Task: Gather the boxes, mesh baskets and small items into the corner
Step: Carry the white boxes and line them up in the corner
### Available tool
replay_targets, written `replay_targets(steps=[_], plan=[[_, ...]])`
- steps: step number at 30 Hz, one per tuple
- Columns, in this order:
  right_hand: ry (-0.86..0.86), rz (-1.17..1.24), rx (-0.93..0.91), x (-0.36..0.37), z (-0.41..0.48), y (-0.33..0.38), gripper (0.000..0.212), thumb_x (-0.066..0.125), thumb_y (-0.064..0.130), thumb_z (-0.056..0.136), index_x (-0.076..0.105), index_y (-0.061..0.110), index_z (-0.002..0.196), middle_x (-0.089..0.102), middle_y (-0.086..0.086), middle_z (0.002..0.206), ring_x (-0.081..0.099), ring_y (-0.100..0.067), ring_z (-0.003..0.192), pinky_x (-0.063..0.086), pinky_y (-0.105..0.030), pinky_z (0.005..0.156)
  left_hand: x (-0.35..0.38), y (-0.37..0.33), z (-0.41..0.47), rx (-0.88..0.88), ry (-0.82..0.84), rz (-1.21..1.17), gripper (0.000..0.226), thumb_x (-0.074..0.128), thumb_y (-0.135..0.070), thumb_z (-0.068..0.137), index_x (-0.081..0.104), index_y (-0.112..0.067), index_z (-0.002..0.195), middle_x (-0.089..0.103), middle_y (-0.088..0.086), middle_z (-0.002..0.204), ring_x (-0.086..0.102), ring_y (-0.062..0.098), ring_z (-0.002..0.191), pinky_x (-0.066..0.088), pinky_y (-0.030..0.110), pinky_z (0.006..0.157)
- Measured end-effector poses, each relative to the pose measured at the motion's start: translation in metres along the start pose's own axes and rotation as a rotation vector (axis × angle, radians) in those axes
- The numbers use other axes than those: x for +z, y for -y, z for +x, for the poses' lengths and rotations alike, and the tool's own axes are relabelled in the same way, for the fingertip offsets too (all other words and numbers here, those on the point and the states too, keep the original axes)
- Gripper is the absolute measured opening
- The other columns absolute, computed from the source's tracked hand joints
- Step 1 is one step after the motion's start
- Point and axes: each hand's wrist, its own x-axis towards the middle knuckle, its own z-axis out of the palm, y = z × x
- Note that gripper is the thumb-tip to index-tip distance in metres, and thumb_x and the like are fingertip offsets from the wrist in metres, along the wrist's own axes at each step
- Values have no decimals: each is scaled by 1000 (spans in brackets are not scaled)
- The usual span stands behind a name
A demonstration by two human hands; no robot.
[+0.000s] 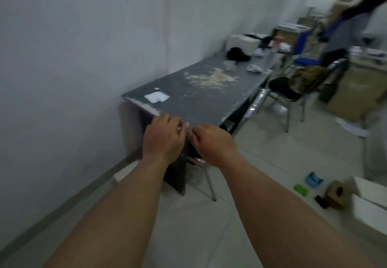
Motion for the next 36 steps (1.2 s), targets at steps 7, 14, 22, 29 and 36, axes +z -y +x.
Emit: replay_targets(steps=[7,14,22,29,36], plan=[[-114,-132,367,-86,-130,-181,35,44,42,98,66,16,91,64,-7,91,60,-31,85,41,-35,64,91,-213,-11,323,123,-344,42,41,-50,95,61,-16,80,58,5,81,52,27,80,42,38,65],[-63,-203,655,-146,-269,-338,36,39,44,100,64,19,91,63,-1,87,60,-24,80,41,-32,61,171,-419,-49,540,290,-403,23,53,-36,95,60,-18,82,58,2,81,54,25,77,39,33,59],[-19,-168,899,-164,-336,-459,35,38,44,100,62,21,90,65,1,87,60,-22,79,43,-33,63,245,-555,-58,718,492,-386,25,46,-39,98,62,-20,98,60,-2,92,53,19,83,42,32,63],[12,-186,1089,-152,-339,-586,33,38,43,100,62,21,91,61,2,85,53,-19,74,35,-30,60,350,-642,-5,936,607,-334,29,46,-41,97,61,-20,110,61,0,102,54,22,92,46,34,69],[36,-67,1357,-156,-302,-703,31,41,44,98,65,24,104,66,0,100,53,-18,80,41,-30,65,446,-752,79,1193,869,-165,40,46,-46,97,53,-22,129,56,3,124,52,26,111,45,38,85]])
